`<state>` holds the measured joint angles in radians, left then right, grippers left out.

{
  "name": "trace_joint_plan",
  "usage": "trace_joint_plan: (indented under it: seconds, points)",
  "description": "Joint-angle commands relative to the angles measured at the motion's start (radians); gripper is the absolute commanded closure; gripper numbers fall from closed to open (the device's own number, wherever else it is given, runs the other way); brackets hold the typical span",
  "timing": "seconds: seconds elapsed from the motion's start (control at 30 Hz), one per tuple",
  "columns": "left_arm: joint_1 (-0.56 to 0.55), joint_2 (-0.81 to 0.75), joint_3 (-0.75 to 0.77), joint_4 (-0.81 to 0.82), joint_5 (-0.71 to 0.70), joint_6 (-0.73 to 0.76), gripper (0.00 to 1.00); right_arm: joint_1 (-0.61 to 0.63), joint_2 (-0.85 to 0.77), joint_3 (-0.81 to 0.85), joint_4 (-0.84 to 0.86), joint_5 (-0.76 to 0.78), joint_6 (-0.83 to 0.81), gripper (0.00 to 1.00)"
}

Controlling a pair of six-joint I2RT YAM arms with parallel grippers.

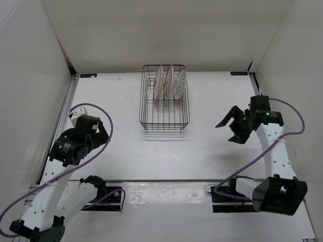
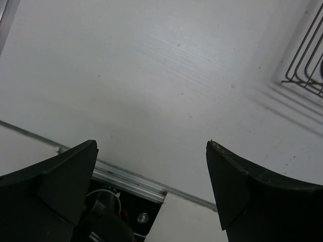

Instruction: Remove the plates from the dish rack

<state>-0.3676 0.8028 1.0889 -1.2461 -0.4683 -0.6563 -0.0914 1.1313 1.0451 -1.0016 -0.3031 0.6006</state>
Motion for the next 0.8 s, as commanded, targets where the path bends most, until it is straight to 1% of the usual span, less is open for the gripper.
trace_joint_plan:
  seconds: [0.0, 0.03, 0.07, 0.1, 0.13, 0.17, 0.23, 0.37, 0.4, 0.43, 0.47, 0.5, 0.53, 0.57, 0.63, 0.67, 0.7, 0.73, 0.77]
  points:
    - [0.004, -0.112, -0.066, -0.093, 0.022, -0.012, 0.00, -0.007, 0.008, 0.112, -0.041, 0.098, 0.024, 0.10]
    - [0.006, -0.141, -0.076, -0.090, -0.007, -0.020, 0.00, -0.008, 0.027, 0.143, -0.098, 0.249, 0.050, 0.10]
    - [0.007, -0.152, -0.095, -0.076, -0.015, -0.028, 0.00, -0.007, 0.036, 0.157, -0.127, 0.281, 0.103, 0.10]
    - [0.006, -0.169, -0.098, -0.073, -0.024, -0.028, 0.00, -0.011, 0.060, 0.182, -0.193, 0.295, 0.103, 0.10]
    - [0.007, -0.181, -0.099, -0.069, -0.036, -0.026, 0.00, -0.014, 0.093, 0.223, -0.251, 0.362, 0.102, 0.10]
    - [0.004, -0.185, -0.096, -0.076, -0.047, -0.029, 0.00, -0.018, 0.108, 0.266, -0.279, 0.364, 0.075, 0.10]
    - [0.004, -0.186, -0.083, -0.098, -0.059, -0.106, 0.00, -0.025, 0.149, 0.312, -0.267, 0.314, -0.040, 0.10]
    - [0.006, -0.175, -0.035, -0.090, -0.032, -0.074, 0.00, -0.036, 0.173, 0.432, -0.267, 0.380, -0.024, 0.10]
    - [0.006, -0.171, -0.017, -0.095, -0.029, -0.077, 0.00, -0.039, 0.177, 0.452, -0.258, 0.363, -0.027, 0.10]
    - [0.004, -0.163, -0.009, -0.105, -0.029, -0.081, 0.00, -0.042, 0.180, 0.482, -0.214, 0.342, -0.031, 0.10]
    - [0.006, -0.171, -0.004, -0.101, -0.003, -0.075, 0.00, -0.039, 0.183, 0.486, -0.143, 0.217, -0.041, 0.10]
    - [0.006, -0.169, 0.006, -0.096, 0.006, -0.048, 0.00, -0.039, 0.183, 0.490, -0.102, 0.175, -0.054, 0.10]
    - [0.006, -0.186, 0.008, -0.060, 0.017, -0.027, 0.00, -0.034, 0.186, 0.509, -0.022, 0.138, -0.027, 0.10]
    - [0.006, -0.194, -0.003, -0.050, 0.032, 0.004, 0.00, -0.033, 0.202, 0.519, 0.041, 0.068, -0.009, 0.10]
    - [0.007, -0.212, -0.050, -0.026, 0.071, 0.009, 0.00, -0.009, 0.241, 0.550, 0.112, 0.036, 0.104, 0.10]
    - [0.007, -0.214, -0.078, -0.016, 0.124, 0.012, 0.00, 0.007, 0.274, 0.579, 0.192, 0.001, 0.135, 0.10]
    - [0.009, -0.218, -0.111, 0.003, 0.147, 0.026, 0.00, 0.048, 0.325, 0.604, 0.199, 0.004, 0.143, 0.10]
    - [0.007, -0.231, -0.138, 0.026, 0.187, 0.023, 0.00, 0.089, 0.361, 0.695, 0.190, 0.040, 0.111, 0.10]
    - [0.007, -0.232, -0.144, 0.031, 0.221, 0.021, 0.00, 0.173, 0.493, 0.852, 0.107, 0.095, 0.093, 0.10]
